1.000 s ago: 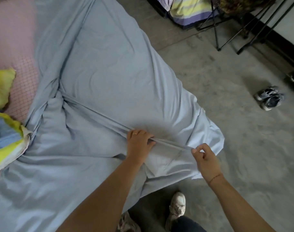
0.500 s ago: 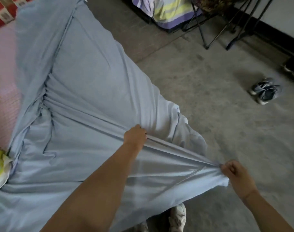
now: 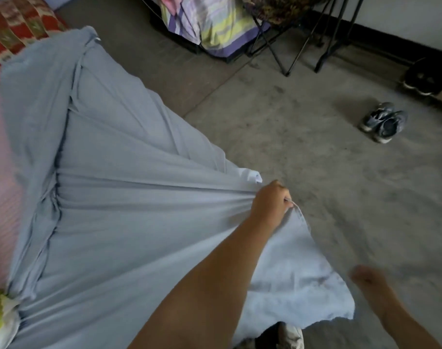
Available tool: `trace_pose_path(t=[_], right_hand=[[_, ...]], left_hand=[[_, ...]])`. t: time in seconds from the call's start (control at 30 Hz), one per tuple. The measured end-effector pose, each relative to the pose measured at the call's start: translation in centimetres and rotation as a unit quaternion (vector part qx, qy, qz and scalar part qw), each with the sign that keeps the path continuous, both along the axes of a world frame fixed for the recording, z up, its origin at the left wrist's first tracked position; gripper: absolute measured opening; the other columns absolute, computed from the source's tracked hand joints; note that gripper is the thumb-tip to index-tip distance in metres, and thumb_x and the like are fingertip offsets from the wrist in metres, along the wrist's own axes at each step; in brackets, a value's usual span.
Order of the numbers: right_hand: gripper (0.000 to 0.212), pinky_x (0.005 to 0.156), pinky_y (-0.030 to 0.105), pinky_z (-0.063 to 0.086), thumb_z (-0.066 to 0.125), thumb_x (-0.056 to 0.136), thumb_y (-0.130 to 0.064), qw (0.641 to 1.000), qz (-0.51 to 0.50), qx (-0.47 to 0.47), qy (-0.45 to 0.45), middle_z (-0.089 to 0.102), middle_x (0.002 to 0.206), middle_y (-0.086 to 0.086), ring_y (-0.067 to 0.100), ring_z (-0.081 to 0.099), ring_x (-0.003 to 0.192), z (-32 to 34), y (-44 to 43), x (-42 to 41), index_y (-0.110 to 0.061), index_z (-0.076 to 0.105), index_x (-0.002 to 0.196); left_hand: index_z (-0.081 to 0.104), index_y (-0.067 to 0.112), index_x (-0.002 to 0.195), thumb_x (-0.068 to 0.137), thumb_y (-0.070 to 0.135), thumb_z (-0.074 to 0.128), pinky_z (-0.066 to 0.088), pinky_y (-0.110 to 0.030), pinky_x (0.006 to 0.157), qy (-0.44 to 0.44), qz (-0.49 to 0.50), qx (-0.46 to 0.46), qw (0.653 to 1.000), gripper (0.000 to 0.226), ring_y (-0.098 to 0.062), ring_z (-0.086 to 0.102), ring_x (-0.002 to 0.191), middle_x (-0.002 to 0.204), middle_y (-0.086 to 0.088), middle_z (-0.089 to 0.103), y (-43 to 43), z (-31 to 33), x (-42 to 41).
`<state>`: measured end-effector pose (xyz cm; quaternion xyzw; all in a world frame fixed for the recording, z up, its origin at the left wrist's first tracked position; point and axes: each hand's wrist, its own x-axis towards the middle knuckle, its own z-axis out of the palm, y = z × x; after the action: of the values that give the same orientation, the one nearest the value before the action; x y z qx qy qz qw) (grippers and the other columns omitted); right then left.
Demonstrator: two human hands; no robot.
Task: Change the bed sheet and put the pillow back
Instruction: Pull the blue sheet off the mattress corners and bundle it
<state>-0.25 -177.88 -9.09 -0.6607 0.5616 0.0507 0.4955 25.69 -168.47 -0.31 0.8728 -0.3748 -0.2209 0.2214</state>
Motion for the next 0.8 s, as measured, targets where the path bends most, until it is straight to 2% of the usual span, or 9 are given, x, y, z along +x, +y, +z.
trace_pose_path(t=[0.07,0.13,0.2,0.27,0.33,0.43,0.53,0.67,0.8], right_hand=[[0.021,0.069,0.011,0.040,0.059,0.088,0.009,0.995,-0.037,0.010,-0.093,0.059,0.102,0.015,-0.005,0.057,0.071,2.0,0.0,3.1,-0.011,0.065,0.091],[0.028,0.082,0.018,0.039,0.056,0.092,0.001,0.987,-0.007,0.027,-0.158,0.056,0.114,0.009,0.011,0.055,0.100,4.0,0.3,6.9,0.000,0.058,0.120],[0.033,0.082,0.019,0.043,0.057,0.093,-0.001,0.977,0.047,0.058,-0.198,0.059,0.115,0.008,0.017,0.054,0.106,4.5,0.5,9.8,0.000,0.055,0.125],[0.030,0.082,0.022,0.047,0.061,0.090,-0.001,0.965,0.097,0.100,-0.221,0.064,0.107,0.008,0.015,0.058,0.099,4.8,0.8,11.7,-0.005,0.059,0.120],[0.009,0.073,0.028,0.044,0.068,0.086,-0.005,0.968,0.137,0.080,-0.193,0.064,0.083,0.003,0.011,0.055,0.078,4.1,0.9,12.5,-0.009,0.067,0.094],[0.032,0.054,0.019,0.033,0.067,0.085,0.001,0.975,0.079,0.055,-0.202,0.047,0.052,-0.009,0.000,0.040,0.053,2.8,0.9,12.4,-0.011,0.055,0.058],[0.035,0.051,0.011,0.032,0.065,0.084,0.008,0.980,0.048,0.047,-0.187,0.048,0.050,-0.010,-0.001,0.041,0.050,1.9,0.5,10.6,-0.010,0.056,0.056],[0.036,0.056,0.017,0.036,0.070,0.082,0.001,0.987,0.040,0.066,-0.140,0.054,0.051,-0.007,0.000,0.045,0.052,1.2,0.3,9.1,-0.018,0.065,0.051],[0.039,0.051,0.016,0.031,0.070,0.082,0.003,0.989,0.049,0.078,-0.117,0.047,0.058,0.002,0.007,0.041,0.057,1.5,0.7,9.8,-0.016,0.058,0.049]], left_hand=[[0.074,0.004,0.089,0.085,0.013,0.065,0.044,-0.035,0.077,0.012,-0.014,0.002,1.000,0.013,-0.033,0.062,0.094,0.103,-0.015,0.063,0.1,-0.7,-0.4],[0.074,0.003,0.089,0.086,0.014,0.066,0.044,-0.035,0.079,0.013,-0.032,0.002,0.999,0.015,-0.032,0.062,0.093,0.102,-0.015,0.064,0.6,-1.3,-0.4],[0.074,0.003,0.089,0.086,0.014,0.064,0.045,-0.035,0.079,0.012,-0.046,-0.003,0.999,0.015,-0.032,0.062,0.093,0.101,-0.015,0.064,0.7,-1.8,-0.2],[0.075,0.006,0.089,0.084,0.015,0.064,0.046,-0.034,0.078,0.010,-0.051,-0.005,0.999,0.014,-0.030,0.062,0.092,0.099,-0.013,0.064,0.6,-1.6,0.2],[0.074,0.007,0.088,0.083,0.014,0.064,0.045,-0.033,0.076,0.015,-0.061,-0.014,0.998,0.013,-0.030,0.062,0.090,0.099,-0.013,0.064,0.4,-1.1,0.5],[0.072,0.008,0.091,0.084,0.016,0.067,0.039,-0.028,0.072,0.027,-0.089,-0.011,0.996,0.011,-0.027,0.061,0.092,0.102,-0.011,0.064,1.0,-0.6,0.9],[0.071,0.015,0.094,0.088,0.020,0.064,0.039,-0.027,0.071,0.022,-0.114,0.056,0.992,0.010,-0.025,0.063,0.093,0.101,-0.005,0.067,2.6,-0.9,2.1],[0.067,0.010,0.098,0.093,0.023,0.057,0.041,-0.031,0.076,-0.005,-0.081,0.153,0.985,0.018,-0.031,0.062,0.098,0.101,-0.011,0.067,5.8,-1.3,5.8],[0.067,0.006,0.094,0.091,0.024,0.058,0.040,-0.031,0.076,0.002,0.016,0.140,0.990,0.020,-0.031,0.061,0.097,0.101,-0.014,0.065,7.8,-1.9,8.7]])
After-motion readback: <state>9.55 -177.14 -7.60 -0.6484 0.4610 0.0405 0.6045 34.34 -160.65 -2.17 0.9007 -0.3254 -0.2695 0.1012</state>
